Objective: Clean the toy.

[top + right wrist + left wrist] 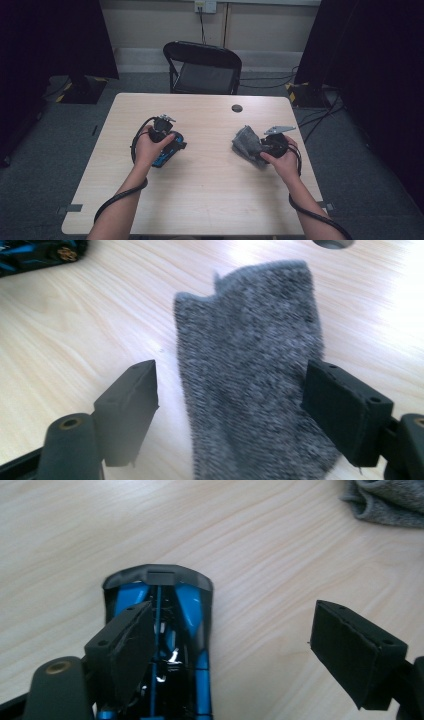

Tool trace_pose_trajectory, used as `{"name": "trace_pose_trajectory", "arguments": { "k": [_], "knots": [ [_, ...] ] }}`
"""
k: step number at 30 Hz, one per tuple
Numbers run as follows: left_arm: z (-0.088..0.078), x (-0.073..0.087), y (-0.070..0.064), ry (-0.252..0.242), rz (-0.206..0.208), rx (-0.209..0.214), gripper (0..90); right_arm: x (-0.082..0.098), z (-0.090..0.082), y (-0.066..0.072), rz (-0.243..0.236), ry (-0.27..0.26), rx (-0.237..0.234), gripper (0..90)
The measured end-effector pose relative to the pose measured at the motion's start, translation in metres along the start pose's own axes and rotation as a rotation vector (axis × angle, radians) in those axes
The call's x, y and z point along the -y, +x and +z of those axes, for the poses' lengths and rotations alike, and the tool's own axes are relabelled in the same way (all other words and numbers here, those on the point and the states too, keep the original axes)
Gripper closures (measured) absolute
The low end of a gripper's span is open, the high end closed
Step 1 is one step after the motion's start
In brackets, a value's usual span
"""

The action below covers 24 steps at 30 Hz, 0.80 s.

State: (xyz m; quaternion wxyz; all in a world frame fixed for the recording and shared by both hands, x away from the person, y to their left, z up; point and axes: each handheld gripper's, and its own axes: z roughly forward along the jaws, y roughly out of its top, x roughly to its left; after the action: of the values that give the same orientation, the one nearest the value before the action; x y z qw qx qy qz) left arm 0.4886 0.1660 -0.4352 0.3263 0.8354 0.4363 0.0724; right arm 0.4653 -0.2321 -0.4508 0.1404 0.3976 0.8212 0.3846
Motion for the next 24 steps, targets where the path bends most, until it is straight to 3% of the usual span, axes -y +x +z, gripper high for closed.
{"name": "trace_pose_trajectory", "arguments": {
  "k": [9, 13, 24],
  "knots": [
    [-0.006, 0.010, -0.010, -0.002, 0.047, 0.016, 17.7, -0.007, -0.002, 0.011, -0.024, -0.005, -0.059, 16.1],
    [-0.007, 0.016, -0.014, -0.003, 0.046, 0.032, 17.7, -0.006, 0.001, 0.014, -0.039, 0.019, -0.057, 16.0],
    [-0.011, 0.023, -0.025, 0.005, 0.077, 0.070, 17.7, -0.012, 0.003, 0.031, -0.091, 0.019, -0.094, 16.0]
  ]
}}
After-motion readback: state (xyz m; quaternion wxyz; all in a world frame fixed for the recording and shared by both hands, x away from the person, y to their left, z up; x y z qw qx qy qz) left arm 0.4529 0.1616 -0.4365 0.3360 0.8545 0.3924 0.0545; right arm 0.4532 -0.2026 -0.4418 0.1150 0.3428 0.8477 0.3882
